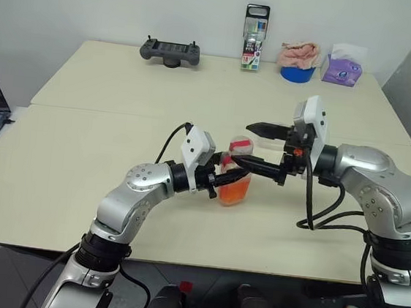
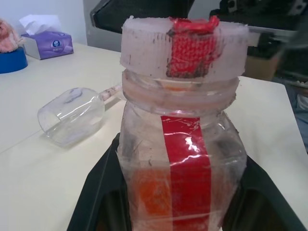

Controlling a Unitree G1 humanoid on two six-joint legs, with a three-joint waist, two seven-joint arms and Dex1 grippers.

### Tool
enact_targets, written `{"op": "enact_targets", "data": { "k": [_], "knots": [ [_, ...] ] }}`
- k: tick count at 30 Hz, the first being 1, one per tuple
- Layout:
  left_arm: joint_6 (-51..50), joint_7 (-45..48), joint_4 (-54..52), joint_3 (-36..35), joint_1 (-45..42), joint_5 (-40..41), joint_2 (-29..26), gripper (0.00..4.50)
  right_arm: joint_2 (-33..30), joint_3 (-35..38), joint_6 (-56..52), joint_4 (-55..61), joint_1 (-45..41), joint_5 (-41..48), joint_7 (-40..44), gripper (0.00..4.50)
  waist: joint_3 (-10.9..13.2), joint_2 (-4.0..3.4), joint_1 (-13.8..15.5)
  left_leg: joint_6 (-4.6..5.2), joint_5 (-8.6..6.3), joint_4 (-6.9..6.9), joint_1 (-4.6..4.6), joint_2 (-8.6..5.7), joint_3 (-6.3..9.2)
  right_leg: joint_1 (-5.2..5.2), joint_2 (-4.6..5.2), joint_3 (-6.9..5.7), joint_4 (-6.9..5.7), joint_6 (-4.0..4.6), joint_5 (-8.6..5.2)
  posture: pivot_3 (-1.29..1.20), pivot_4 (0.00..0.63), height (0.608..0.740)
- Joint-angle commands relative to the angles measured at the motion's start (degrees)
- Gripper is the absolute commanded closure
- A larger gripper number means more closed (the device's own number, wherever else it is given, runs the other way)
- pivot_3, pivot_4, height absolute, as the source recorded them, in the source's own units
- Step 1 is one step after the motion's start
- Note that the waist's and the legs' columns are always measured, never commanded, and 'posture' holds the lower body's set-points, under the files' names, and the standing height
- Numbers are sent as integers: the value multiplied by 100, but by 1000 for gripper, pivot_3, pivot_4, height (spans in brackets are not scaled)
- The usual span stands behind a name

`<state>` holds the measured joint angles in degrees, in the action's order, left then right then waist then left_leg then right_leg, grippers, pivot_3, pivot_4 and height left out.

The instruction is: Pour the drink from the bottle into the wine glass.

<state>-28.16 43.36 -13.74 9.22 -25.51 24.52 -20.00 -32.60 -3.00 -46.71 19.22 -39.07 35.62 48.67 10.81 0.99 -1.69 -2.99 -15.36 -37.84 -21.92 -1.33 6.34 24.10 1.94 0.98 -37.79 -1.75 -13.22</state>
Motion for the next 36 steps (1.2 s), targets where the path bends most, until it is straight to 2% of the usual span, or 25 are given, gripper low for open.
{"op": "enact_targets", "data": {
  "k": [1,9,12,17,30,36],
  "knots": [
    [147,37,-279,-148,-82,85,-16,2802,13,194,-47,274,-52,237,-48,0,0,0,1,0,0,0,0,0,1,0,0,0,0,0,0,0,150,740],
    [148,17,-308,-146,-57,84,-12,2802,119,133,-227,226,-70,298,-383,0,0,0,1,0,0,0,0,0,1,0,0,0,0,0,0,0,150,740],
    [147,12,-319,-148,-49,84,-15,2802,156,118,-237,184,-95,283,-439,921,0,0,1,0,0,0,0,-1,0,0,0,1,0,0,0,0,150,740],
    [141,-4,-340,-157,-30,81,-24,2802,161,102,-247,173,-123,336,-390,2698,0,0,1,0,0,0,0,0,0,0,0,0,0,0,0,0,150,740],
    [99,-6,-384,-116,31,39,-49,2804,-175,388,72,-33,-411,795,724,2731,0,0,1,0,0,0,0,0,-1,0,-1,0,1,-1,0,0,150,740],
    [75,26,-403,-93,37,71,-65,2808,-257,531,231,-381,-623,712,892,2761,0,0,-2,0,0,0,1,0,-4,0,-1,2,0,0,0,0,150,740]
  ]
}}
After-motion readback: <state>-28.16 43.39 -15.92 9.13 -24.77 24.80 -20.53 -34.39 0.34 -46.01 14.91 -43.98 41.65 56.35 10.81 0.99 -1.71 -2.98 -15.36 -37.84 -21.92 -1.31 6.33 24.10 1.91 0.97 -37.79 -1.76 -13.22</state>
